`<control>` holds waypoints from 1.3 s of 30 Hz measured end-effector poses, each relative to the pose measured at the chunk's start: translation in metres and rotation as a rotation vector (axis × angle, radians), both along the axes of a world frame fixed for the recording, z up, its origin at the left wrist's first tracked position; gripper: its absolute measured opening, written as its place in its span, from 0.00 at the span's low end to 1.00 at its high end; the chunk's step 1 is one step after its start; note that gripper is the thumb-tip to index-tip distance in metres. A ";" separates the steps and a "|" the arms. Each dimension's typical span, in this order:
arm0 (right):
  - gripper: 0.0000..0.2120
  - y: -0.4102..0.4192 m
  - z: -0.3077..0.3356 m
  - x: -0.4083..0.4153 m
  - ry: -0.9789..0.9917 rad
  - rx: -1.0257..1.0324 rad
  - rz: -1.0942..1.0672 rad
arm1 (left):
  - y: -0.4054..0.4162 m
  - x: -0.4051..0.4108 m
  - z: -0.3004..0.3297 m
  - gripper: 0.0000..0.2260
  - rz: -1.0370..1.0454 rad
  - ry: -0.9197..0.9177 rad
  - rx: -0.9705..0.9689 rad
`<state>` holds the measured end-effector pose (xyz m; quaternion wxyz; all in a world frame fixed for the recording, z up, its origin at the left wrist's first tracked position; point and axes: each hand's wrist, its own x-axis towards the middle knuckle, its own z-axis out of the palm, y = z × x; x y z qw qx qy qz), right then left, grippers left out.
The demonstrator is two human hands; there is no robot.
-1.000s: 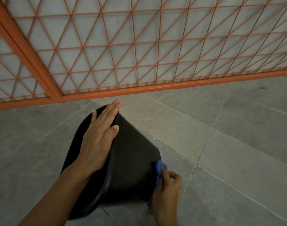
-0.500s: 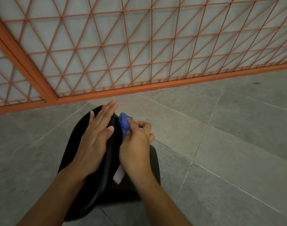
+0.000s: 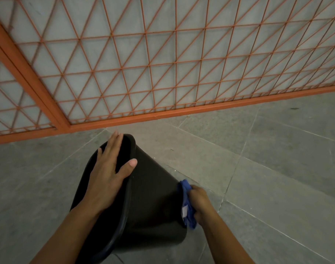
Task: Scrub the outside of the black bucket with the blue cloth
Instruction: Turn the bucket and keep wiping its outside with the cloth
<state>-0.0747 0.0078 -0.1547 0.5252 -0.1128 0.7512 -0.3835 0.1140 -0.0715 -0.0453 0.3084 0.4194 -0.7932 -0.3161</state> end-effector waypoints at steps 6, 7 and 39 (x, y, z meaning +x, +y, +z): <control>0.11 0.013 -0.007 0.010 -0.020 -0.229 -0.252 | -0.007 0.004 0.007 0.27 -0.040 0.148 -0.090; 0.12 0.013 -0.008 0.012 -0.016 -0.270 -0.280 | -0.009 0.003 0.009 0.27 -0.054 0.187 -0.096; 0.23 0.012 0.097 0.110 0.752 -0.803 -0.049 | -0.005 -0.012 0.007 0.27 -0.089 0.284 -0.141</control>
